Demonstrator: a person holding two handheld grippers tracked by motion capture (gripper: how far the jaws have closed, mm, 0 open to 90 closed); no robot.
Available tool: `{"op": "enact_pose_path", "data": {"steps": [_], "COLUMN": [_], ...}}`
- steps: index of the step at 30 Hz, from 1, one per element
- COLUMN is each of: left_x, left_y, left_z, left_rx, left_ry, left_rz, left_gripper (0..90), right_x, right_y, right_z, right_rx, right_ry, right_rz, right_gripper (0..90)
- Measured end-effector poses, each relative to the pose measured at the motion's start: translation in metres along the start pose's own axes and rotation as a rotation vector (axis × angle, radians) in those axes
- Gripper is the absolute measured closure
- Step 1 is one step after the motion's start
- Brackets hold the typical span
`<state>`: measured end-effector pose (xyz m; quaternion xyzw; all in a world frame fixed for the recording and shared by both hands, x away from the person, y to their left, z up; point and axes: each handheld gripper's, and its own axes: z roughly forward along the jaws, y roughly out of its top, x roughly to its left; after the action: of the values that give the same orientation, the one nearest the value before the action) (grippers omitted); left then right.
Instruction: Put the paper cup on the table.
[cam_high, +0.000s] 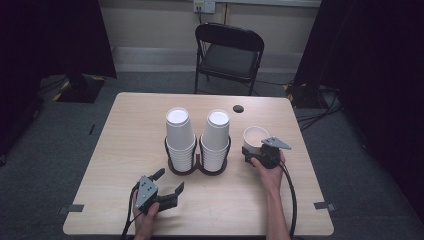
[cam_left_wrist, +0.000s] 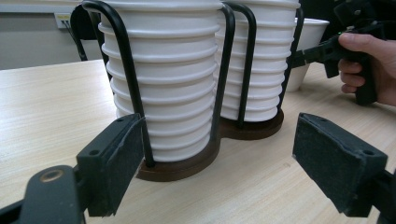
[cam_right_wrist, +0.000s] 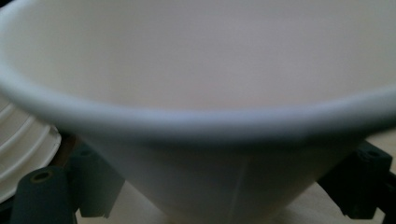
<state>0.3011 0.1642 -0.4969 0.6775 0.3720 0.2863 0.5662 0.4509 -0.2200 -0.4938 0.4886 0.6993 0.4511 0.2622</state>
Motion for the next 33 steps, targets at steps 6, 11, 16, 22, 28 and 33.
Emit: {"op": "enact_pose_path", "data": {"steps": [6,11,16,22,28,33], "left_x": [0.0,0.001,0.001,0.003,0.002,0.002], "left_y": [0.0,0.001,0.001,0.001,0.001,0.001], "left_z": [0.0,0.001,0.001,0.002,0.002,0.001], "left_rx": [0.001,0.014,0.018,0.015,0.018,0.016], "left_ry": [0.001,0.003,0.013,0.021,0.029,0.029], "left_rz": [-0.001,-0.01,-0.007,-0.048,-0.044,-0.044], "left_gripper": [16.3,16.6,16.6,16.2,16.0,16.0], "right_x": [0.002,0.005,0.008,0.013,0.017,0.029], "right_y": [-0.003,-0.004,-0.011,-0.015,-0.021,-0.026], "right_z": [-0.008,-0.019,-0.028,-0.041,-0.061,-0.076], "right_rx": [-0.003,-0.013,-0.005,-0.022,-0.053,-0.1], "right_ry": [-0.01,-0.02,-0.034,-0.073,-0.075,-0.044], "right_rz": [0.005,0.012,0.025,0.039,0.076,0.073], "right_gripper": [13.2,15.0,13.0,14.1,13.9,18.1]}}
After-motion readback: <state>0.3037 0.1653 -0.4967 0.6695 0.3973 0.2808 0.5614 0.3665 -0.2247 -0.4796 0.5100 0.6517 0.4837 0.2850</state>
